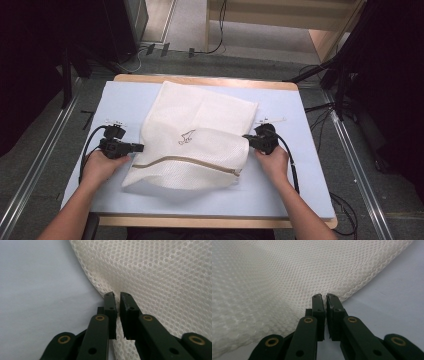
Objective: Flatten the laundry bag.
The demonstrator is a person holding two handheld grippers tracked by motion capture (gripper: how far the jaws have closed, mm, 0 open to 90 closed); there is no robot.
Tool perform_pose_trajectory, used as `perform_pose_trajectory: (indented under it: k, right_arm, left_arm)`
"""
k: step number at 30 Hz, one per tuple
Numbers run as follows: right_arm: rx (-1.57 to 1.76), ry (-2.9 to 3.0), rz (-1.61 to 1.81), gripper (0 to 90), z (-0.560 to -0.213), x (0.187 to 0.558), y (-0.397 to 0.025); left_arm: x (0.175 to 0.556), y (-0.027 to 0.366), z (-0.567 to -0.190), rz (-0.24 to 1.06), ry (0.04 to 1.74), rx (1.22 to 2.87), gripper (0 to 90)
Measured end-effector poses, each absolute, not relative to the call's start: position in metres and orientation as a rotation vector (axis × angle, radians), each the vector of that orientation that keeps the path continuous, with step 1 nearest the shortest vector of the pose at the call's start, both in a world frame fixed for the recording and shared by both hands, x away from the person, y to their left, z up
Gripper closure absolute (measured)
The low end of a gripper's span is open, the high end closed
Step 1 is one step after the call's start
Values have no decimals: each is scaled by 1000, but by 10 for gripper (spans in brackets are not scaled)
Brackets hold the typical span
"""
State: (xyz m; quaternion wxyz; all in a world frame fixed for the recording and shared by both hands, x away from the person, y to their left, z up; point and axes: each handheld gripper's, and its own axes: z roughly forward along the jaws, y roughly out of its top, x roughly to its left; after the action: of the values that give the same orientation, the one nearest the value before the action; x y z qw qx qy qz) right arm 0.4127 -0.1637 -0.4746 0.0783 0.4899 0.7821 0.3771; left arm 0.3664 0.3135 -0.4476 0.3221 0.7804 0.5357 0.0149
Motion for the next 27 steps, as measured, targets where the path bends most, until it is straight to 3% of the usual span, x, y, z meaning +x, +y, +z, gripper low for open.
perform_pose_trajectory:
  k: [12,27]
  right_arm:
    - [1502,2238,1167,885,-454,436,-193]
    - [1484,2245,1168,886,-452,475,-178]
  left_arm:
    - [358,303,-436,61,1336,2062,890]
    - [360,321,-435,159,1417,1999,894]
